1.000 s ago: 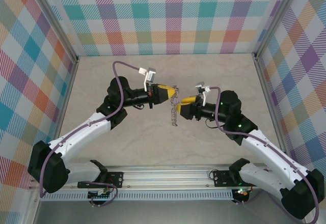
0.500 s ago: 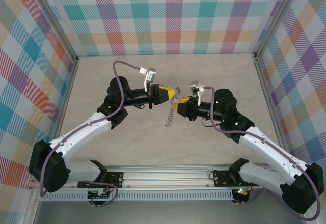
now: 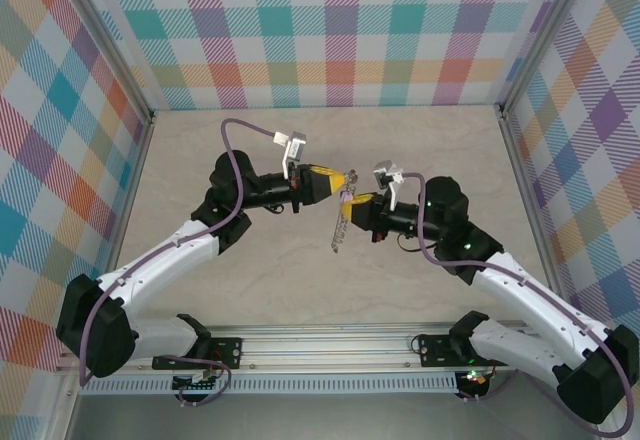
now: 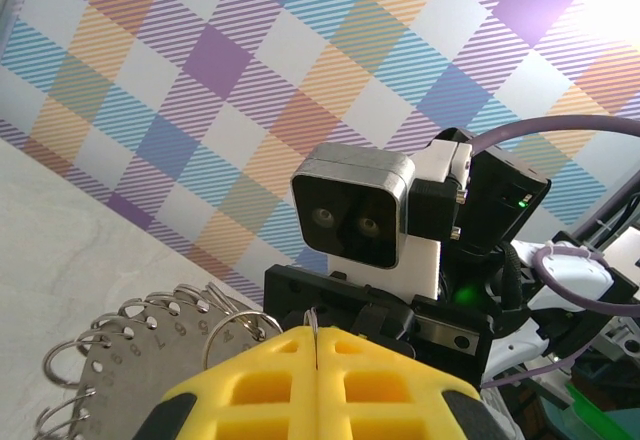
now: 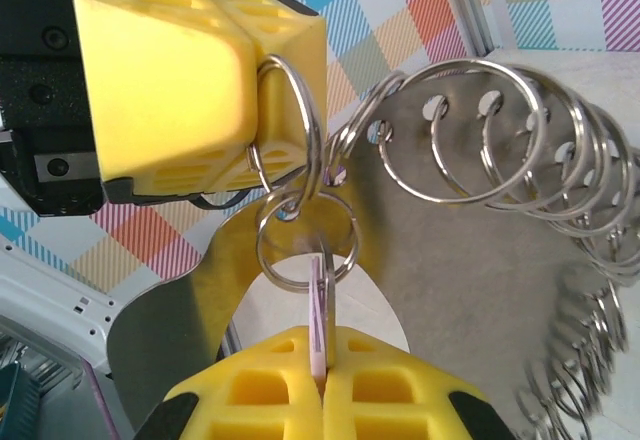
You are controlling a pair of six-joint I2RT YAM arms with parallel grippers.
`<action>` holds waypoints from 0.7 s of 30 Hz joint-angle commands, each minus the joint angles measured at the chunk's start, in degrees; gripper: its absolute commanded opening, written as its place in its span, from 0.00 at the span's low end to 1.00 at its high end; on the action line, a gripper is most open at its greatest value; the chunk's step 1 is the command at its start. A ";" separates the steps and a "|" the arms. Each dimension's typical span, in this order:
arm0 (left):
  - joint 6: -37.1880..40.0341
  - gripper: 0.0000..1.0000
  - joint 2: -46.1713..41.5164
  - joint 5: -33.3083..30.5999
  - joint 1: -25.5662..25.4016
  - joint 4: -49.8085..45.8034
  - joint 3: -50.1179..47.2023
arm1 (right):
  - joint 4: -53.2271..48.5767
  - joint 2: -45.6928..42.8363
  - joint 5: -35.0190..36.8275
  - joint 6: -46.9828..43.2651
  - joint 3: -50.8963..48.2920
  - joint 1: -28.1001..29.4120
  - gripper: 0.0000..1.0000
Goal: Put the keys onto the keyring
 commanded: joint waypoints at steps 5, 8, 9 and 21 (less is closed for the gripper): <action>4.02 0.00 -1.79 -2.02 -0.77 -3.08 1.68 | -6.76 1.07 0.93 -1.94 5.48 0.38 0.00; 6.53 0.00 -2.99 -4.57 -0.83 -6.73 1.45 | -12.23 0.32 2.91 -3.74 7.33 0.45 0.00; 7.03 0.00 -3.24 -5.00 -0.84 -7.33 1.32 | -14.11 0.07 3.29 -4.31 7.92 0.45 0.00; 9.76 0.00 -5.19 -6.98 -0.84 -10.17 0.44 | -31.52 2.19 5.81 -10.46 17.09 0.37 0.00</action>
